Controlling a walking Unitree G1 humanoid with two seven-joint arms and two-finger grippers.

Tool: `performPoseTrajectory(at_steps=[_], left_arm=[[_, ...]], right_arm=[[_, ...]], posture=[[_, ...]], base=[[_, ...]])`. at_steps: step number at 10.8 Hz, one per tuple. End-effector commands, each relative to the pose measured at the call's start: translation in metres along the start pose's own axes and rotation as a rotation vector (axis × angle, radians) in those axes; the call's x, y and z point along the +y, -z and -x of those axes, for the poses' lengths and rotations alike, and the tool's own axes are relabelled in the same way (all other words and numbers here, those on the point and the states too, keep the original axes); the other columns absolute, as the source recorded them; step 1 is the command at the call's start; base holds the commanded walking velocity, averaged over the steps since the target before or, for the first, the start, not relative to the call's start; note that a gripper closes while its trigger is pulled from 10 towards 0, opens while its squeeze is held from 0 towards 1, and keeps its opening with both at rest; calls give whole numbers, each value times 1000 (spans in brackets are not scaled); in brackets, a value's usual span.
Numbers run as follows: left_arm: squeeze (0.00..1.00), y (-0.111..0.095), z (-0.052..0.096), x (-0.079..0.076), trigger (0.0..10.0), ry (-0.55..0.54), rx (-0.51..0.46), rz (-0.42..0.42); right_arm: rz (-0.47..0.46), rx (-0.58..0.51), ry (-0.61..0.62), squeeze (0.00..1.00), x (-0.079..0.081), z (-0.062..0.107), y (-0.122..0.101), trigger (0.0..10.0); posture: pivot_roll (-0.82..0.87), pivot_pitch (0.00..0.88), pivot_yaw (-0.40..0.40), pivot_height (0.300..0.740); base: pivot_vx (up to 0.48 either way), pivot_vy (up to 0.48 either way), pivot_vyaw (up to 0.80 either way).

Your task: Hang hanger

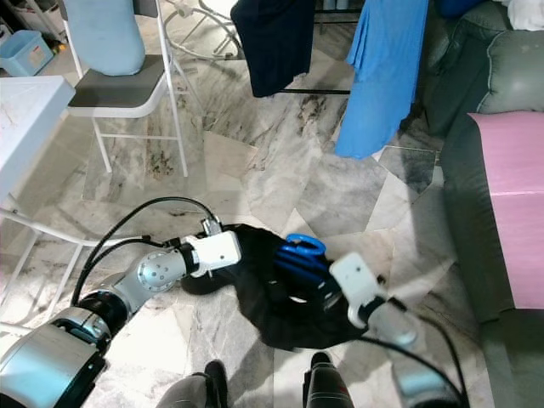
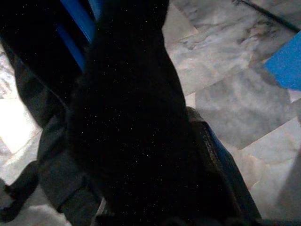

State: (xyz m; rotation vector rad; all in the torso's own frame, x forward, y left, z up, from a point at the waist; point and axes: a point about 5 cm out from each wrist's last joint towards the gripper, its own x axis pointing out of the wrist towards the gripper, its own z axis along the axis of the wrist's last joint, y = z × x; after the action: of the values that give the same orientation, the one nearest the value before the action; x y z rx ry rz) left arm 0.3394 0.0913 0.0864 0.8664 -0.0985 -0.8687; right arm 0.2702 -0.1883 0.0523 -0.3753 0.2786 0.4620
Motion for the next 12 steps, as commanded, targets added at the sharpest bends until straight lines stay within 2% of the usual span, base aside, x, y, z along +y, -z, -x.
performPoseTrajectory(at_steps=[1, 6, 9, 10, 12], left_arm=[[1000, 2, 1, -8, 10000, 11, -2, 9], [1000, -2, 0, 6, 10000, -118, -15, -36], [1000, 8, 6, 6, 10000, -160, 24, 50], [1000, 11, 7, 5, 10000, -194, 43, 107], [1000, 35, 16, -1, 10000, -407, 180, 503]], right_arm=[[-39, -28, 33, 0, 0, -1, -4, 0], [-107, -29, 61, 0, 8, -8, -5, 0], [-170, -8, 196, 0, -1, -12, -5, 0], [-199, -9, 233, 0, -4, -13, -5, 0], [-265, 11, 330, 0, -11, -11, -1, 0]], posture=[[-259, 242, 142, 740], [-261, 247, 148, 740], [-261, 250, 152, 740], [-261, 248, 150, 740], [-268, 237, 137, 740]], base=[[0, 0, 0], [0, 0, 0], [0, 0, 0], [0, 0, 0], [0, 0, 0]])
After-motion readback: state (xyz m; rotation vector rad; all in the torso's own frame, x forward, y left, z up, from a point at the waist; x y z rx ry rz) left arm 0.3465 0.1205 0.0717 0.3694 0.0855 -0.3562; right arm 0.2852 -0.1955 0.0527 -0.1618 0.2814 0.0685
